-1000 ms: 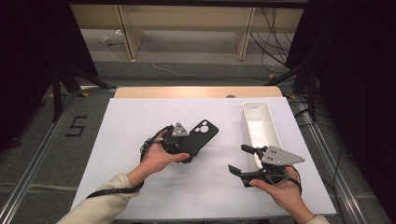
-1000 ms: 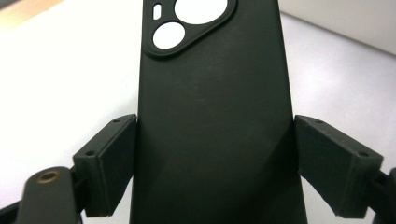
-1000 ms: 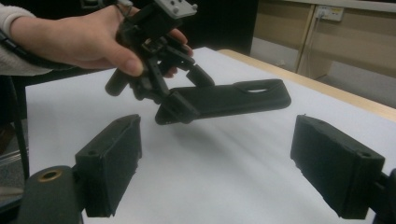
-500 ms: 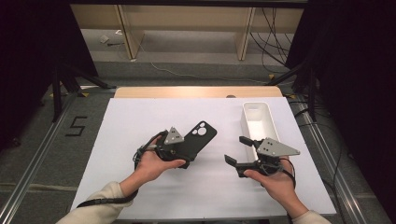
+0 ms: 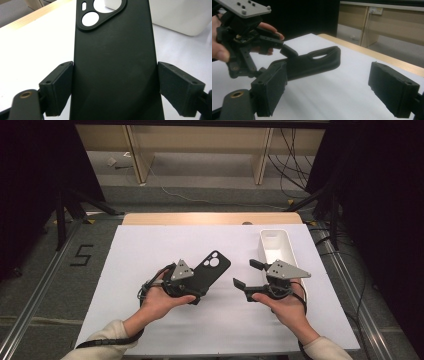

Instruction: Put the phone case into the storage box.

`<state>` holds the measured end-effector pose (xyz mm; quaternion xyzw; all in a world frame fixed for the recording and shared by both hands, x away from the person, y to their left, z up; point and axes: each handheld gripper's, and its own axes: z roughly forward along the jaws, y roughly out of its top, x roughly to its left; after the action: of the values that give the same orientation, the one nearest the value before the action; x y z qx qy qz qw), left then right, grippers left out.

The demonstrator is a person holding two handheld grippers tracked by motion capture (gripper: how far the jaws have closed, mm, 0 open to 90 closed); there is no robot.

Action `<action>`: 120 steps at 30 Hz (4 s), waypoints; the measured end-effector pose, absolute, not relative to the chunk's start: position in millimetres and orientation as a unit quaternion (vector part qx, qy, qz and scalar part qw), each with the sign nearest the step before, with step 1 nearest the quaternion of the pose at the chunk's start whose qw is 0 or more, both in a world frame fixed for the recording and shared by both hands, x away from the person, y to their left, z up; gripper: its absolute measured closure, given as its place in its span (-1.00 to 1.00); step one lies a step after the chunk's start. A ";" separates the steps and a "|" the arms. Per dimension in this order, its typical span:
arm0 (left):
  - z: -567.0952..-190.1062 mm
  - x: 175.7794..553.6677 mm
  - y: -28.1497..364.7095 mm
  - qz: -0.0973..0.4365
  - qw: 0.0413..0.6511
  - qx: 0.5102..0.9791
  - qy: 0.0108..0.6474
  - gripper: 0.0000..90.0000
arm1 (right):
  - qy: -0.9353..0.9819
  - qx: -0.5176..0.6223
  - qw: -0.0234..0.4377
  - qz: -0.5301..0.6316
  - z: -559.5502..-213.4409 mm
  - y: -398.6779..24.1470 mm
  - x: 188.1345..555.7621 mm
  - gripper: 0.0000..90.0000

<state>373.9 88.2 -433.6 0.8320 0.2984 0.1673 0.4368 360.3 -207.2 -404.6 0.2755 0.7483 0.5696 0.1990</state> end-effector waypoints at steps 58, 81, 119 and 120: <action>-432.8 344.3 77.5 0.178 0.441 0.836 0.274 -0.63 | 0.764 0.317 0.151 0.541 -415.8 -149.2 416.5 -0.45; -432.7 345.2 77.1 0.183 0.444 0.833 0.274 -0.63 | 0.763 0.328 0.108 0.546 -418.8 -145.5 418.2 -0.01; -436.0 358.6 90.1 0.173 0.484 0.811 0.279 -0.64 | 0.725 0.319 0.061 0.608 -374.8 -151.3 406.0 0.73; -437.6 358.9 90.2 0.170 0.484 0.812 0.278 -0.64 | 0.729 0.315 0.062 0.605 -373.9 -153.1 406.8 0.73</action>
<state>358.9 90.2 -437.6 0.8122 0.2785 0.1695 0.4838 406.8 -153.1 -373.9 0.3149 0.7287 0.6050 0.0623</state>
